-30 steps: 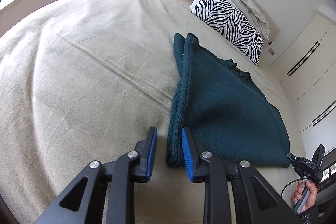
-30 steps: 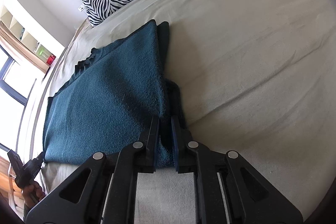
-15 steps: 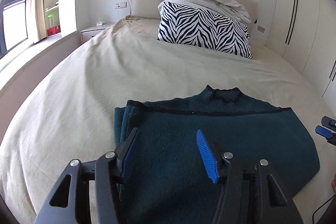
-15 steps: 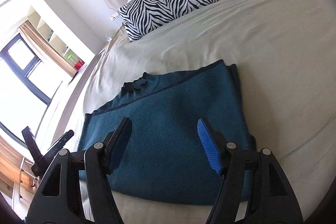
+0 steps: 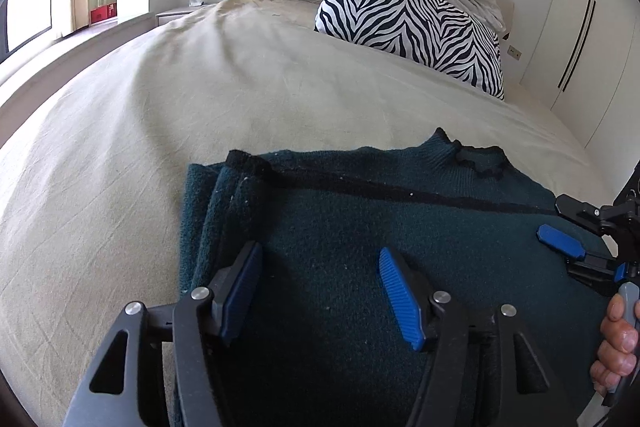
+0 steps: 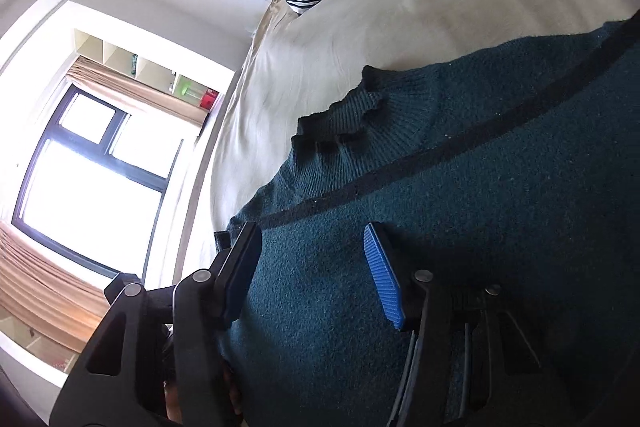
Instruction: Fold small clothes
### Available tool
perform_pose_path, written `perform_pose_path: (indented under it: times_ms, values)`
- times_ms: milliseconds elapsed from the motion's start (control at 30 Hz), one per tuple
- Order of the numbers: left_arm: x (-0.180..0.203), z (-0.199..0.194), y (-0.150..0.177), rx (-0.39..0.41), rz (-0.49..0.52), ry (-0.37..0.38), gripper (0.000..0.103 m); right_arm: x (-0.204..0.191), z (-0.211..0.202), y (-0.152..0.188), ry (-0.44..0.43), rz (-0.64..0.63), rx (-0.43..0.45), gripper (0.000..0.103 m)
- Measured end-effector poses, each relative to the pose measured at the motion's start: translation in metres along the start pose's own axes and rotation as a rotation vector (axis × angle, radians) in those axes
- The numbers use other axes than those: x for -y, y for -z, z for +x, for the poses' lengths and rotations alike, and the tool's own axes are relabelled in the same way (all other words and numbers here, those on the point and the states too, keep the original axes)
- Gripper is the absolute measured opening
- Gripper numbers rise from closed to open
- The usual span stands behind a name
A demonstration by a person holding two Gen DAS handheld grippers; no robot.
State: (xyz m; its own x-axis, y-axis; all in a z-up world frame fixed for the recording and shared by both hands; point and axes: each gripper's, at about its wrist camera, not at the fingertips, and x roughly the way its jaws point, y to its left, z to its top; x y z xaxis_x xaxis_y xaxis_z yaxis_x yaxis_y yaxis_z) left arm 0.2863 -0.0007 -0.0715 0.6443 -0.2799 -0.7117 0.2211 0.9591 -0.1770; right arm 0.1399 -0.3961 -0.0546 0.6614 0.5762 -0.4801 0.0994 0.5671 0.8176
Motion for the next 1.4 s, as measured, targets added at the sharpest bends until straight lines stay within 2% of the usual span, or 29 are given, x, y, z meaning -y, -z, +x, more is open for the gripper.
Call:
perform_pose_path:
  times_ms: [67, 167, 233, 267, 367, 400, 500, 567, 667, 767, 867, 900, 967, 1000, 1100, 1300, 1400]
  values:
    - [0.004, 0.000, 0.002, 0.000, 0.013, -0.008, 0.067, 0.020, -0.019, -0.006, -0.047, 0.037, 0.046, 0.031]
    - [0.005, 0.001, 0.001, -0.001, 0.025, -0.016, 0.068, 0.048, -0.062, -0.020, 0.025, 0.078, 0.167, 0.032]
    - [0.006, 0.001, 0.001, -0.002, 0.029, -0.018, 0.068, 0.075, -0.090, -0.027, -0.008, 0.161, 0.232, 0.030]
    - [0.006, 0.001, 0.002, -0.002, 0.032, -0.021, 0.068, 0.082, -0.105, -0.029, 0.009, 0.177, 0.271, 0.030]
    - [0.007, 0.001, 0.002, -0.002, 0.034, -0.023, 0.068, 0.091, -0.139, -0.032, 0.143, 0.187, 0.357, 0.032]
    - [0.007, 0.001, 0.002, -0.002, 0.034, -0.023, 0.068, 0.098, -0.151, -0.030, 0.185, 0.217, 0.379, 0.038]
    - [0.007, 0.001, 0.002, -0.001, 0.035, -0.025, 0.068, 0.095, -0.175, -0.021, 0.218, 0.231, 0.412, 0.040]
    - [0.007, 0.001, 0.002, -0.001, 0.037, -0.027, 0.069, 0.078, -0.183, -0.013, 0.203, 0.188, 0.407, 0.042]
    - [0.008, 0.001, 0.002, 0.000, 0.041, -0.031, 0.069, 0.028, -0.162, 0.008, 0.125, 0.085, 0.319, 0.046]
    - [0.008, 0.001, 0.003, 0.000, 0.041, -0.032, 0.069, -0.025, -0.104, 0.040, 0.048, -0.024, 0.120, 0.049]
    - [0.008, 0.000, 0.003, 0.000, 0.040, -0.030, 0.069, -0.056, -0.047, 0.084, -0.040, -0.073, -0.078, 0.049]
    - [0.007, 0.000, 0.003, 0.001, 0.040, -0.030, 0.069, -0.062, -0.032, 0.097, -0.054, -0.093, -0.124, 0.049]
    - [0.008, 0.000, 0.003, 0.002, 0.039, -0.027, 0.069, -0.059, -0.015, 0.123, -0.021, -0.109, -0.179, 0.049]
    - [0.008, 0.000, 0.003, 0.003, 0.038, -0.025, 0.069, -0.051, -0.011, 0.126, -0.004, -0.091, -0.181, 0.047]
    - [0.008, 0.000, 0.003, 0.005, 0.038, -0.024, 0.069, -0.025, -0.028, 0.123, -0.079, -0.005, -0.131, 0.042]
    - [0.007, 0.001, 0.003, 0.008, 0.038, -0.022, 0.069, 0.027, -0.101, 0.103, -0.071, 0.108, 0.056, 0.041]
    - [0.007, 0.000, 0.002, 0.008, 0.038, -0.023, 0.069, 0.049, -0.142, 0.101, -0.030, 0.149, 0.163, 0.040]
